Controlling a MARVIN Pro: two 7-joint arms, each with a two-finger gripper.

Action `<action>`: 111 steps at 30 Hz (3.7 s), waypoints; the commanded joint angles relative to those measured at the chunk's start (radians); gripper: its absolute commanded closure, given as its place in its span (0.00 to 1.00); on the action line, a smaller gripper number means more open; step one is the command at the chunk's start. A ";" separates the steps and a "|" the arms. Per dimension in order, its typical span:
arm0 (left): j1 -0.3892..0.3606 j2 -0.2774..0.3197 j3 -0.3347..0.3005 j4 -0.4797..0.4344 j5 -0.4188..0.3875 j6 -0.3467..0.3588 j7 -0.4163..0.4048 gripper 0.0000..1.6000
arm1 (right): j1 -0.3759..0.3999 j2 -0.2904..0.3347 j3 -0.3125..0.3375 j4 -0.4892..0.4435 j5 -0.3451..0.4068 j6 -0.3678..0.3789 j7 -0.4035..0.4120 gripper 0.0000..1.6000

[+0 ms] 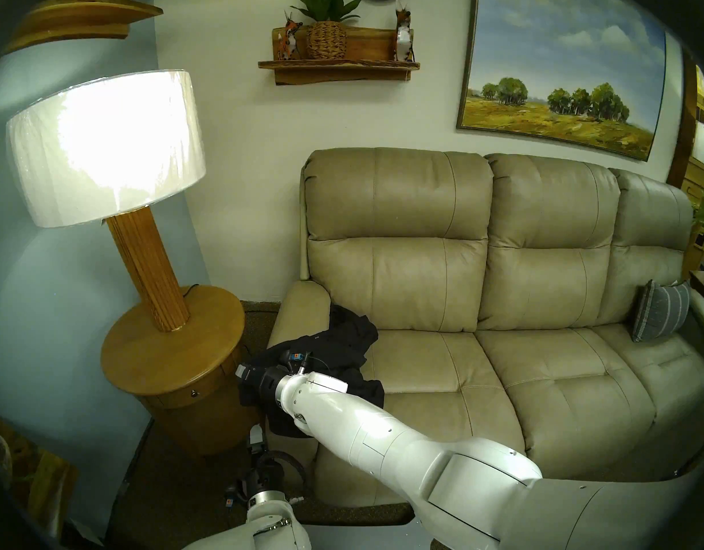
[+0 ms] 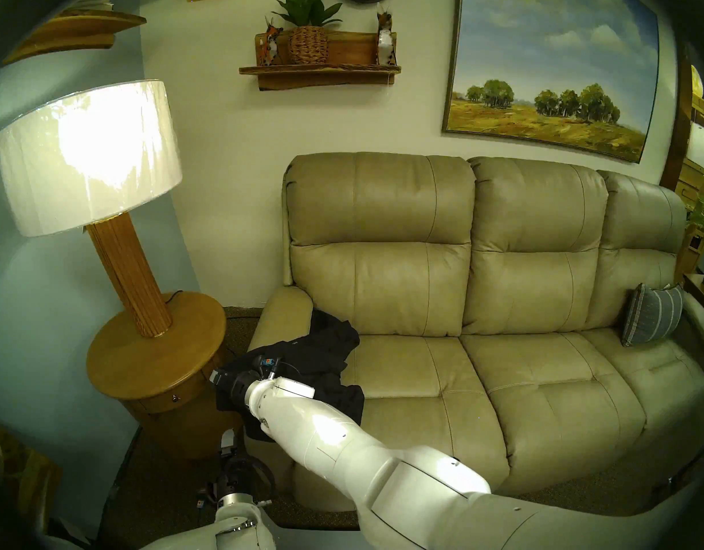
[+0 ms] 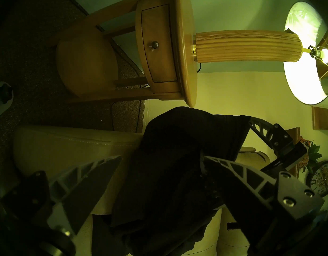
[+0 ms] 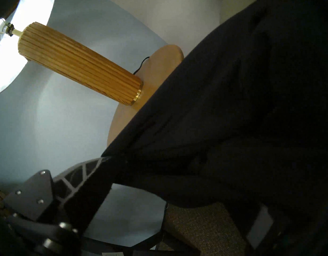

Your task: Drape jacket on sofa arm

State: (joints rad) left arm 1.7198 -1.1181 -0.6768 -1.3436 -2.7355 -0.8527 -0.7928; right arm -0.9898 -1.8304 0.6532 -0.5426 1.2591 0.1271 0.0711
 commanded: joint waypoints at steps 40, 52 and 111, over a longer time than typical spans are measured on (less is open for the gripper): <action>0.005 -0.001 -0.007 -0.008 0.011 0.001 -0.007 0.00 | -0.088 0.414 0.203 -0.335 0.176 0.425 -0.081 0.00; 0.000 -0.008 -0.005 -0.008 0.018 -0.011 -0.007 0.00 | -0.216 0.513 0.230 -0.495 0.220 0.511 -0.031 0.00; -0.426 -0.320 -0.016 0.485 -0.122 0.589 0.286 0.66 | -0.506 0.698 0.417 -0.945 0.310 0.395 -0.245 0.00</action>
State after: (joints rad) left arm 1.3645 -1.3840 -0.6836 -0.9188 -2.8457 -0.2827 -0.5316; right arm -1.4828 -1.1444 1.0471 -1.4401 1.5475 0.5257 -0.1763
